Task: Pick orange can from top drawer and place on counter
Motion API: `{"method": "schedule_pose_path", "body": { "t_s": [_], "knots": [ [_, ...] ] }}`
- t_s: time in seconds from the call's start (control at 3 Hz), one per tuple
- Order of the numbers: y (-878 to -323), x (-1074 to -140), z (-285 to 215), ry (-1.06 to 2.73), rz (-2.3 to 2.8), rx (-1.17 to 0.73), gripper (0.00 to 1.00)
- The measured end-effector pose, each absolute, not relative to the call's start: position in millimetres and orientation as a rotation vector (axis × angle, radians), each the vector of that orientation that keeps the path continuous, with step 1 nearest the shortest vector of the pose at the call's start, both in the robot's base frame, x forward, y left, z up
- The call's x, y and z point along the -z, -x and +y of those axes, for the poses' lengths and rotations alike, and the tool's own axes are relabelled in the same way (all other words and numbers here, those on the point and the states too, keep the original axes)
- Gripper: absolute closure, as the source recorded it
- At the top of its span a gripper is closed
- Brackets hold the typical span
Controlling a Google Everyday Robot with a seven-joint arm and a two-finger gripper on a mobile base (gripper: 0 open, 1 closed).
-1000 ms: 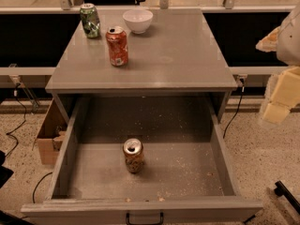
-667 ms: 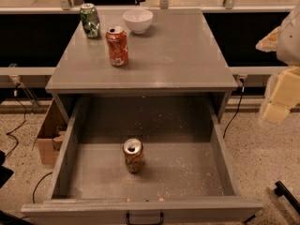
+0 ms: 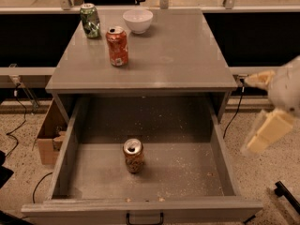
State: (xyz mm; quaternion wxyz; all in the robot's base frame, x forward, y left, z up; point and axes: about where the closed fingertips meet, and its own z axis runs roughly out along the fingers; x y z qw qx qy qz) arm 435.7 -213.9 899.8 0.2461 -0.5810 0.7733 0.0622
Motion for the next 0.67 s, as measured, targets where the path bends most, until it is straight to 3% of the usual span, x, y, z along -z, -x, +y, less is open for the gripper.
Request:
{"method": "schedule_pose_path", "body": {
  "t_s": [0.67],
  "knots": [
    [-470,-803,-181,1.273,1.759,-0.495,0.00]
  ]
}}
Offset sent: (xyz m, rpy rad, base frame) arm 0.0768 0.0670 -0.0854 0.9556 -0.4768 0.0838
